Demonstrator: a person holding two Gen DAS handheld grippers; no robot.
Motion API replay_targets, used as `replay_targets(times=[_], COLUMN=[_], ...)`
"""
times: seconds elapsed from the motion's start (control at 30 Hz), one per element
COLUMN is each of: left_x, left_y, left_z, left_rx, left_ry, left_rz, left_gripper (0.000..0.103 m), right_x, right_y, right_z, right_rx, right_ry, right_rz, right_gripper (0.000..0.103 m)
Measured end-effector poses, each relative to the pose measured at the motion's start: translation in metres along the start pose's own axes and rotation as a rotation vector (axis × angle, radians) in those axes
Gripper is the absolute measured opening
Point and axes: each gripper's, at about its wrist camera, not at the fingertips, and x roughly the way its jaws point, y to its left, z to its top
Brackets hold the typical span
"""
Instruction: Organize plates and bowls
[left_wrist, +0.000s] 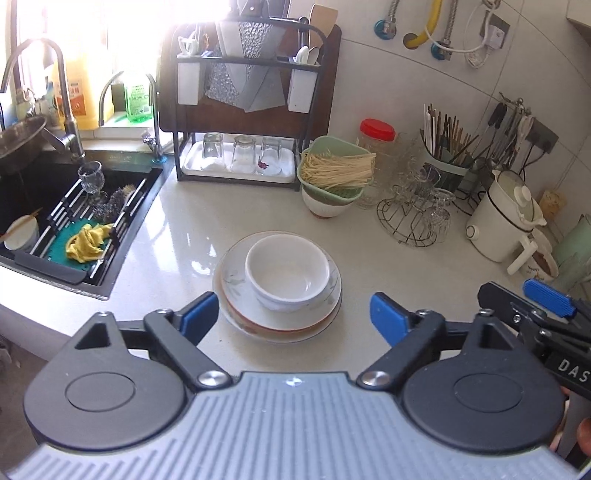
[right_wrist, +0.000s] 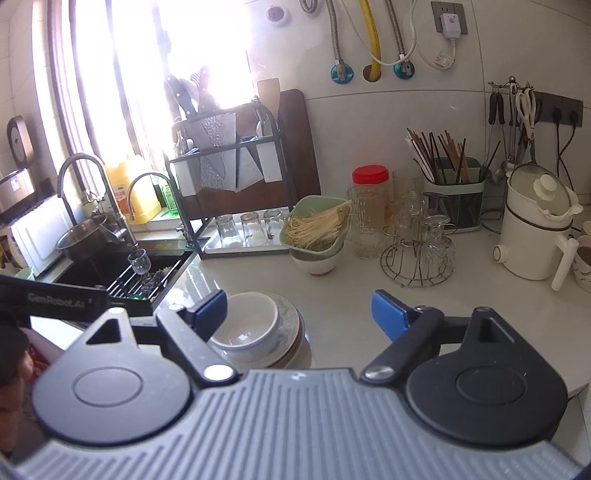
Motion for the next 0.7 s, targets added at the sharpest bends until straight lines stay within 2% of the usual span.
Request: replay_targets(times=[0.03, 0.07, 0.1, 0.27, 0.43, 0.7], left_x=[-0.003, -0.006, -0.009, -0.017, -0.020, -0.033], left_y=[0.000, -0.001, -0.001, 0.001, 0.001, -0.003], left_z=[-0.002, -0.005, -0.008, -0.021, -0.038, -0.052], left_rx=[0.007, 0.013, 0.018, 0.017, 0.014, 0.028], left_ry=[-0.001, -0.003, -0.004, -0.005, 0.016, -0.001], left_rz=[0.006, 0.012, 0.016, 0.022, 0.024, 0.034], left_gripper=[0.096, 0.098, 0.098, 0.100, 0.100, 0.100], right_x=[-0.003, -0.006, -0.010, -0.027, -0.040, -0.056], right_y=[0.001, 0.002, 0.003, 0.002, 0.000, 0.002], right_z=[-0.002, -0.004, -0.006, -0.014, -0.023, -0.040], right_rx=[-0.005, -0.011, -0.010, 0.030, 0.055, 0.068], right_ry=[-0.008, -0.013, -0.021, -0.045, -0.048, -0.043], right_rz=[0.000, 0.005, 0.006, 0.015, -0.017, -0.037], right_gripper=[0.092, 0.102, 0.103, 0.103, 0.103, 0.103])
